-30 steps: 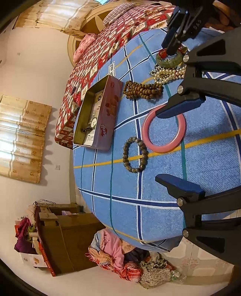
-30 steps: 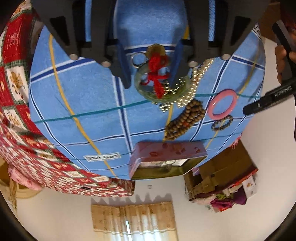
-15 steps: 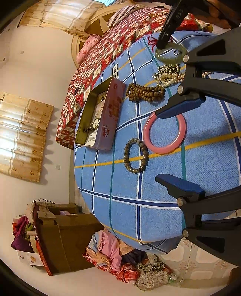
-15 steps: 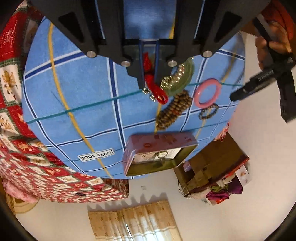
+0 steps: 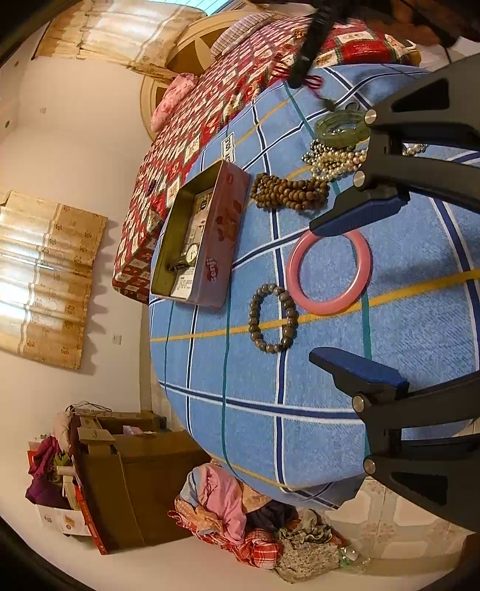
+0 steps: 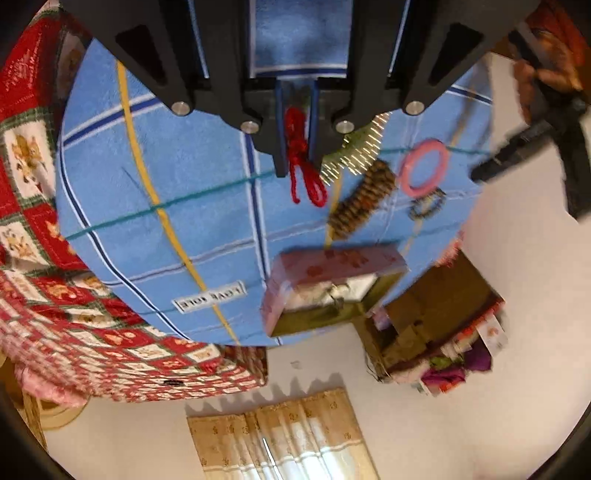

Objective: Organize jewelry
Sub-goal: 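Grasp the red tassel with the right tool and lift it, then grasp the brown wooden bead bracelet with the left tool while the right tool carries the tassel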

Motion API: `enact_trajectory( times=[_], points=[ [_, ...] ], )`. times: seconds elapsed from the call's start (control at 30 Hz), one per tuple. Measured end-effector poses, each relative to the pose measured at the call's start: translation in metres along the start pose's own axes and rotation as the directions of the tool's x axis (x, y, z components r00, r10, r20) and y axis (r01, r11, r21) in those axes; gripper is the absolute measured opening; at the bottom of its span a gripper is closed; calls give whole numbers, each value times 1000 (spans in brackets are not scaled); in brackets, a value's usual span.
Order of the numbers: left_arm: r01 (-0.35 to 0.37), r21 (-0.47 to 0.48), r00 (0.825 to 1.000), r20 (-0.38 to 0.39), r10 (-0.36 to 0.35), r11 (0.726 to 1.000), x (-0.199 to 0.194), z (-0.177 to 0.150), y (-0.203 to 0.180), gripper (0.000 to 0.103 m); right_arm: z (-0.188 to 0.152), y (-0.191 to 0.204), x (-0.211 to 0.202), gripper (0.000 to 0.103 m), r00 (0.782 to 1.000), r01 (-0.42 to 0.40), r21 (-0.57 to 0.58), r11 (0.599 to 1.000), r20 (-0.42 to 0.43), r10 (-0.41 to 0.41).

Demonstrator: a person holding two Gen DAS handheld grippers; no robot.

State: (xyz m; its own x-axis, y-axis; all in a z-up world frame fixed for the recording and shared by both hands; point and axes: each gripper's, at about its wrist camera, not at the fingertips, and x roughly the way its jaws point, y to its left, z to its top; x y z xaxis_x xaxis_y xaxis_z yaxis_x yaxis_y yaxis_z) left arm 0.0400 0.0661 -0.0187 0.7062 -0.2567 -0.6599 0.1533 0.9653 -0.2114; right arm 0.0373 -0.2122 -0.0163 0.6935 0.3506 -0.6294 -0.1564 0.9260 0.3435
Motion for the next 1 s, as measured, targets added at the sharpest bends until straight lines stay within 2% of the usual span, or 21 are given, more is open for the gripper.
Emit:
enact_trajectory(
  times=[0.1,0.17,0.33,0.43,0.53,0.6,0.67,0.7,0.73,0.8,0.9,1.0],
  points=[
    [10,23,1000,-7,-10,1000,2,0,-7,63,20,-4,-5,14,997,-74,37,997,20,73],
    [15,33,1000,-7,-15,999,3,1,-11,63,28,-3,-4,14,996,-89,50,995,30,88],
    [85,63,996,-38,-83,994,18,10,-27,63,40,3,5,14,998,-54,29,998,36,52],
    [144,96,989,-46,-140,985,30,21,-44,63,41,2,13,14,999,-28,42,999,28,27],
    [201,94,976,-99,-192,975,55,31,-59,63,42,2,15,14,999,-17,52,999,34,15],
    [219,94,969,-135,-205,971,72,34,-67,63,43,2,15,14,999,-12,48,999,40,10],
    [202,126,968,-174,-179,971,87,33,-79,63,44,2,14,14,999,-18,44,999,41,16],
    [187,161,970,-188,-156,969,94,32,-87,57,45,2,14,14,999,-22,42,999,43,20],
    [180,189,970,-195,-142,965,97,31,-92,42,47,1,14,14,999,-23,39,999,45,21],
    [163,238,970,-214,-112,957,105,26,-100,30,51,0,14,14,999,-21,35,999,50,19],
    [172,236,970,-211,-122,957,104,28,-97,24,57,-2,15,14,998,-31,39,999,57,28],
    [168,231,977,-168,-130,958,94,33,-89,22,68,-2,17,14,997,-41,33,999,72,39]
  ],
)
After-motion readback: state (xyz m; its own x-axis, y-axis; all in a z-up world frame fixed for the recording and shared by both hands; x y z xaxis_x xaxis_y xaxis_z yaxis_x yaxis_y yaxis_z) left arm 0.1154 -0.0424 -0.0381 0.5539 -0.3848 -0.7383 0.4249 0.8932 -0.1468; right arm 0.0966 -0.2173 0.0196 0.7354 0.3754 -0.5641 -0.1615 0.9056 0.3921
